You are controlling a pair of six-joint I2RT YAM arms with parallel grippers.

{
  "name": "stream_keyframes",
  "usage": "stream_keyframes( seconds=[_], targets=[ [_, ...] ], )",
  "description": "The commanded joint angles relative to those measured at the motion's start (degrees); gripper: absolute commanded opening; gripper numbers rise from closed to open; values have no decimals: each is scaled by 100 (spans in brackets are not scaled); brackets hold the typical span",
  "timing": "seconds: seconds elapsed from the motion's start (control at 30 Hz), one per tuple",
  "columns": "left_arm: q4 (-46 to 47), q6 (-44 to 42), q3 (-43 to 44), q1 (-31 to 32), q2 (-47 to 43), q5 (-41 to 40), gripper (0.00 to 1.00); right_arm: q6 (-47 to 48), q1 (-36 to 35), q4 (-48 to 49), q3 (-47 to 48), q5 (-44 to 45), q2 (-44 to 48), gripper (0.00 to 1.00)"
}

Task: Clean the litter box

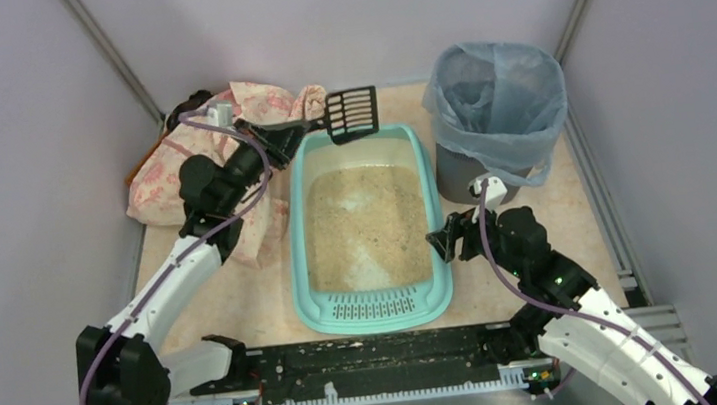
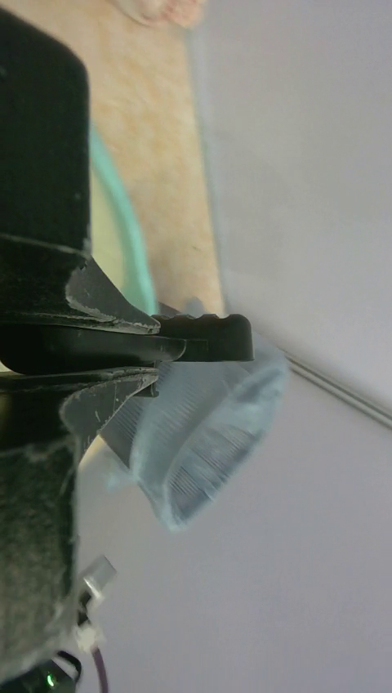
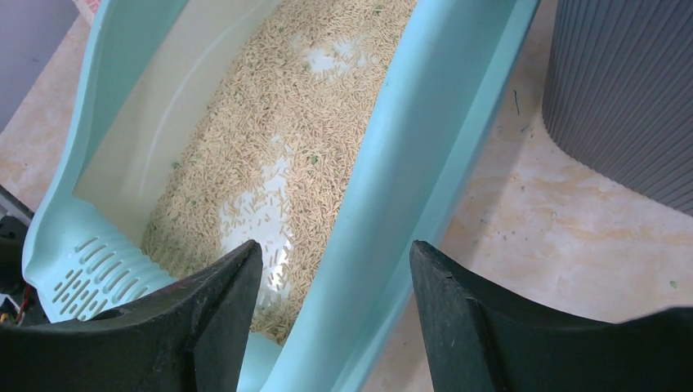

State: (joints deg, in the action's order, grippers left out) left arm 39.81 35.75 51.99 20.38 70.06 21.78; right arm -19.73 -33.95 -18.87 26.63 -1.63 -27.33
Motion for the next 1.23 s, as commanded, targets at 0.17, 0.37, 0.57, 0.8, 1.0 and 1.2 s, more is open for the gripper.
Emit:
stream_keyframes(
  seconds=[0.17, 0.37, 0.57, 0.8, 1.0, 1.2],
  targets=[
    [-1781, -1834, -1607, 673, -714, -1583, 0, -14, 25, 233, 96, -151, 59, 67],
    [-1923, -1633, -1925, 693, -768, -1718, 8, -18, 23, 236, 103, -110, 61, 67],
    [-1976, -1286, -1849, 691, -644, -1485, 96, -42, 20, 183, 88, -114, 161, 67],
    [-2489, -903, -1369, 695, -478, -1434, 99, -49, 20, 191, 79, -137, 218, 67],
    [-2435, -929, -1487, 696, -730, -1492, 99, -68, 25, 216, 54, -183, 259, 67],
    [-2572, -1036, -1472, 704, -710, -1664, 99, -64, 20, 258, 30, -178, 206, 67]
  ],
)
